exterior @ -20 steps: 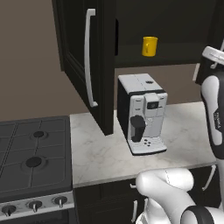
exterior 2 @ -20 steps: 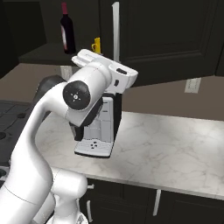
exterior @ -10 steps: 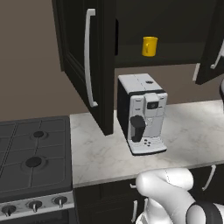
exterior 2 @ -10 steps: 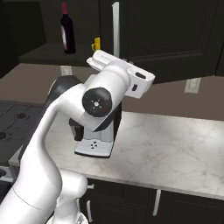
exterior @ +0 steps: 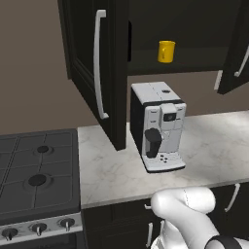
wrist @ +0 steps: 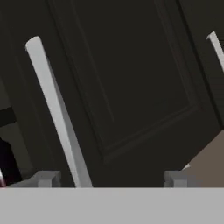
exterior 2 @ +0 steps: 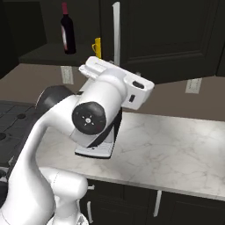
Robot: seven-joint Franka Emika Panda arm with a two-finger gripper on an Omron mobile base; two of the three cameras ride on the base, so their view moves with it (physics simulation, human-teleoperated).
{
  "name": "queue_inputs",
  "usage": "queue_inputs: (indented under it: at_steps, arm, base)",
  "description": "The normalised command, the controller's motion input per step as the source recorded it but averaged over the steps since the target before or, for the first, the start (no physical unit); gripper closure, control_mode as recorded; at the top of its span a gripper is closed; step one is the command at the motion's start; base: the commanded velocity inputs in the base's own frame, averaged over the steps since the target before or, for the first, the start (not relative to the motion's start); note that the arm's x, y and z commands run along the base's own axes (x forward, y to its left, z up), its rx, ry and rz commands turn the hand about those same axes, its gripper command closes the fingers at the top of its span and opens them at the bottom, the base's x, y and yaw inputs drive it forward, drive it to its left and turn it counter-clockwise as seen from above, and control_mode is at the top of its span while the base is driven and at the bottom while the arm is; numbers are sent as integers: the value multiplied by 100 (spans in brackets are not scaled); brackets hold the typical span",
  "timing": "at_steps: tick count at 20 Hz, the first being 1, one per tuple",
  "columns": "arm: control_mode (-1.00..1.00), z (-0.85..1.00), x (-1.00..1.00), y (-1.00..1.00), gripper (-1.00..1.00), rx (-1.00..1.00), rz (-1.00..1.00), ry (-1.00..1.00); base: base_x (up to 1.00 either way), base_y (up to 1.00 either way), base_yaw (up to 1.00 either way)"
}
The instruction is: Open the cabinet directly in front. Then move the wine and the mug to the dining counter with the candle on it.
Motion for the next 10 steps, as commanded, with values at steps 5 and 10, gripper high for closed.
queue_inputs:
  at_steps: [5,10]
  arm:
    - [-100,0,-100,86,-100,-14,0,-4]
    - [-100,0,-100,100,-100,-39,0,-7]
  base:
    - [0,0,0]
    - [0,0,0]
